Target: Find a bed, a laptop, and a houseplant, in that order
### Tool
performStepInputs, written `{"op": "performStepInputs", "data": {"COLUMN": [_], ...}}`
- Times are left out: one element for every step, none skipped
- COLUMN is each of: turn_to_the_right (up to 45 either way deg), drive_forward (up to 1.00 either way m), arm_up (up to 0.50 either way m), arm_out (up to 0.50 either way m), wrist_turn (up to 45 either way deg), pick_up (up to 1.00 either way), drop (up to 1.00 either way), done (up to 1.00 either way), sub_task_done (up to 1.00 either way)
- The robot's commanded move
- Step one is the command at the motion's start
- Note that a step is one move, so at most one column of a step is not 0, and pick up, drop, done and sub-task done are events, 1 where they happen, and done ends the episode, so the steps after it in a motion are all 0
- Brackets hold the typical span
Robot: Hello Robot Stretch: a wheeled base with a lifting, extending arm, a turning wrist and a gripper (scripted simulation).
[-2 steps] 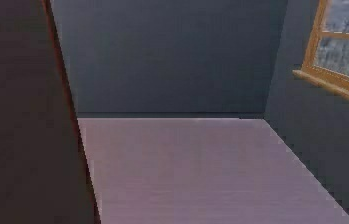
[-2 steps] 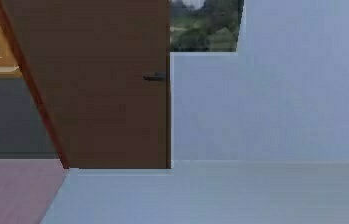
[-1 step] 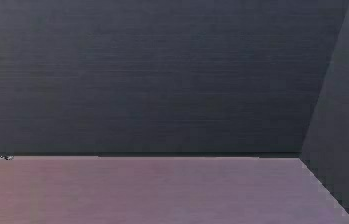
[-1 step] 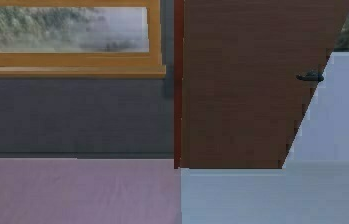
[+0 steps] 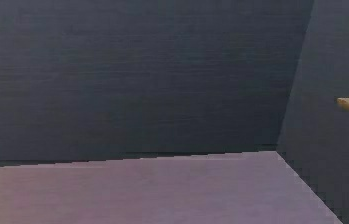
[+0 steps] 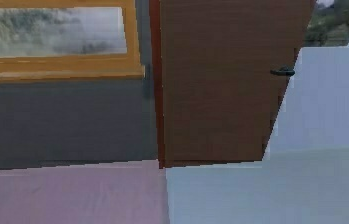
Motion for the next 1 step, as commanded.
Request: {"op": "performStepInputs", "data": {"turn_to_the_right": [0.0], "drive_forward": [0.1], "arm_up": [0.0], "arm_out": [0.0], "wrist_turn": [0.0], "pick_up": [0.0], "drop": [0.0], "done": [0.0], "sub_task_done": [0.0]}}
